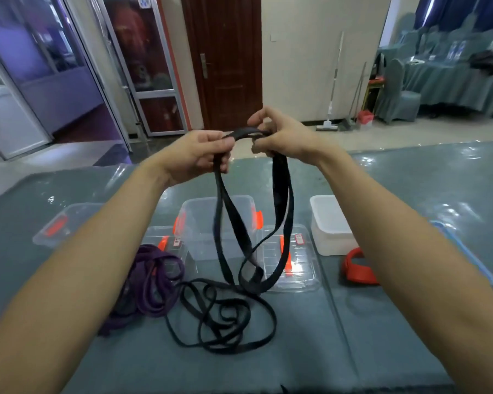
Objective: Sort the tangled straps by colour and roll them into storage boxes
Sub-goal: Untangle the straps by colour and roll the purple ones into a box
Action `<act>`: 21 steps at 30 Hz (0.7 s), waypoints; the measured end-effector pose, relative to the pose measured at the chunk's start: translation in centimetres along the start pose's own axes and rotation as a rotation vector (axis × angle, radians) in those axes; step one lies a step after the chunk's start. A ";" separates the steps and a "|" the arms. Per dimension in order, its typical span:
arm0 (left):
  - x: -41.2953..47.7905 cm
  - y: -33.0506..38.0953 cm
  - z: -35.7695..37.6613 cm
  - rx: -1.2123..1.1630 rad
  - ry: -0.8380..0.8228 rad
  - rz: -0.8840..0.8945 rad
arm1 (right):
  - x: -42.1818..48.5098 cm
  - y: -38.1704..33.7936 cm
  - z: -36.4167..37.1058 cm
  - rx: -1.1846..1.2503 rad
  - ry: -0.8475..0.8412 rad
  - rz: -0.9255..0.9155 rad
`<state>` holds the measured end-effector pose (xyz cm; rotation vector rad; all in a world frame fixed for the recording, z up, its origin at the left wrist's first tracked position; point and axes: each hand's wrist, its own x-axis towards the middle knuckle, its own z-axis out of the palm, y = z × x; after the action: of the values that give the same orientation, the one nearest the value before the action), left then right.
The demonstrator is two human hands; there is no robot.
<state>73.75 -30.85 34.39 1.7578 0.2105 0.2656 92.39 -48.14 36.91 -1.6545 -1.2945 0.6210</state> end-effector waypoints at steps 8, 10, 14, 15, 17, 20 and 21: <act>4.0 4.8 3.5 -0.183 0.175 0.032 | -5.3 13.1 9.1 0.224 0.034 0.108; 4.5 5.1 4.3 -0.178 0.169 0.026 | -5.4 13.7 11.4 0.269 0.097 0.135; 5.2 5.5 5.1 -0.337 0.245 0.043 | -4.9 14.5 15.3 0.180 0.247 0.125; 5.2 5.6 4.6 -0.383 0.271 0.055 | -4.9 15.4 16.0 0.170 0.281 0.143; 4.8 5.6 2.5 -0.411 0.324 0.062 | -5.5 17.5 16.4 0.221 0.324 0.232; 2.8 3.1 -2.3 -0.367 0.461 0.003 | -7.2 19.9 15.4 0.196 0.259 0.337; 1.7 1.3 -4.3 -0.318 0.516 -0.033 | -7.7 20.4 14.8 0.129 0.242 0.348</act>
<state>74.12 -26.62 36.60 1.3437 0.5374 0.6909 87.53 -50.74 11.17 -1.7983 -0.7843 0.6694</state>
